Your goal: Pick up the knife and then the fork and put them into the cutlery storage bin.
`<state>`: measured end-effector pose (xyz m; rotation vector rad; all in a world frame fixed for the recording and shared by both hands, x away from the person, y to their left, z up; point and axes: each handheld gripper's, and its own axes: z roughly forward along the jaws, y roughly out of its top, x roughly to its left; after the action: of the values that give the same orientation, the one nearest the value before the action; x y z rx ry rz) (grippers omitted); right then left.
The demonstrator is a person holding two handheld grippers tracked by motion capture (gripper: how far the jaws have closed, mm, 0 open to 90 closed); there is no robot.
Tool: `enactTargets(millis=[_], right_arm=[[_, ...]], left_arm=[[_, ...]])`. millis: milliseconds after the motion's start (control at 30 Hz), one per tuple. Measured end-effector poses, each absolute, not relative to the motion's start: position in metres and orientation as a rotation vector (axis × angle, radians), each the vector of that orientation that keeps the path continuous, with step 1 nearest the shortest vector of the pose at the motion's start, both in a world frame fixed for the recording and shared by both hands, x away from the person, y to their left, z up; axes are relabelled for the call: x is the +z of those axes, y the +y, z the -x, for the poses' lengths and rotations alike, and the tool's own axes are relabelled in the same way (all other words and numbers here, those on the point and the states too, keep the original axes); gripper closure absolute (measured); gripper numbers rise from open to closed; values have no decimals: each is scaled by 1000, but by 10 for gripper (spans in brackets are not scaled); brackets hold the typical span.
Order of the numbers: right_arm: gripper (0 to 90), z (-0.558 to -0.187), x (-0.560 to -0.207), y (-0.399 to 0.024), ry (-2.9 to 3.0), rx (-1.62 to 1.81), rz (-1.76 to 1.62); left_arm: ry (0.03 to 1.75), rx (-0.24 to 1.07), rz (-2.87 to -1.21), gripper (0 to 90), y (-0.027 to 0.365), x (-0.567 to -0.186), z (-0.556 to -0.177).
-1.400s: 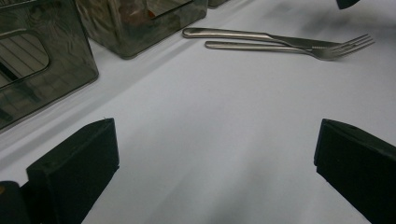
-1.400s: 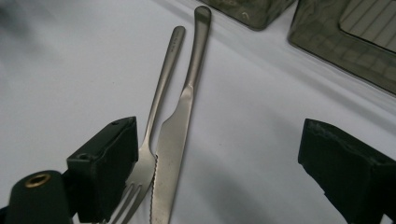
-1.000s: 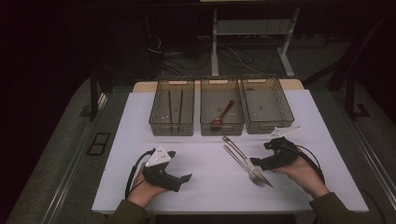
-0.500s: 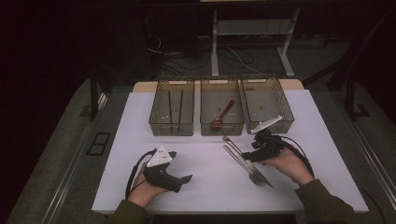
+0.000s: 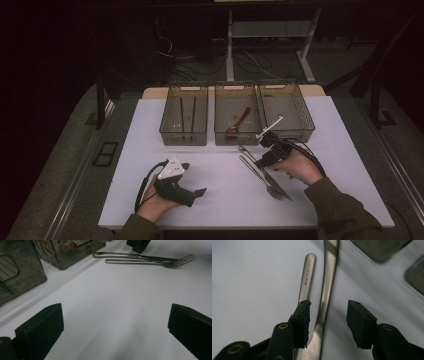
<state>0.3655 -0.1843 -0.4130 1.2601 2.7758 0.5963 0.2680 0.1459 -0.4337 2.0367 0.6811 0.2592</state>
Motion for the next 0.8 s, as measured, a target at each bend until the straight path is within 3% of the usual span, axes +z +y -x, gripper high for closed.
enactTargets(millis=[500,800], right_arm=[[684,-373,-420,-163,2849,372,-1241],[713,-372,-420,-153,2831,266,-1209]], left_arm=[[673,245,-2049,0,145,-434,-268],[669,243,-2055,0,144,-434,-268]])
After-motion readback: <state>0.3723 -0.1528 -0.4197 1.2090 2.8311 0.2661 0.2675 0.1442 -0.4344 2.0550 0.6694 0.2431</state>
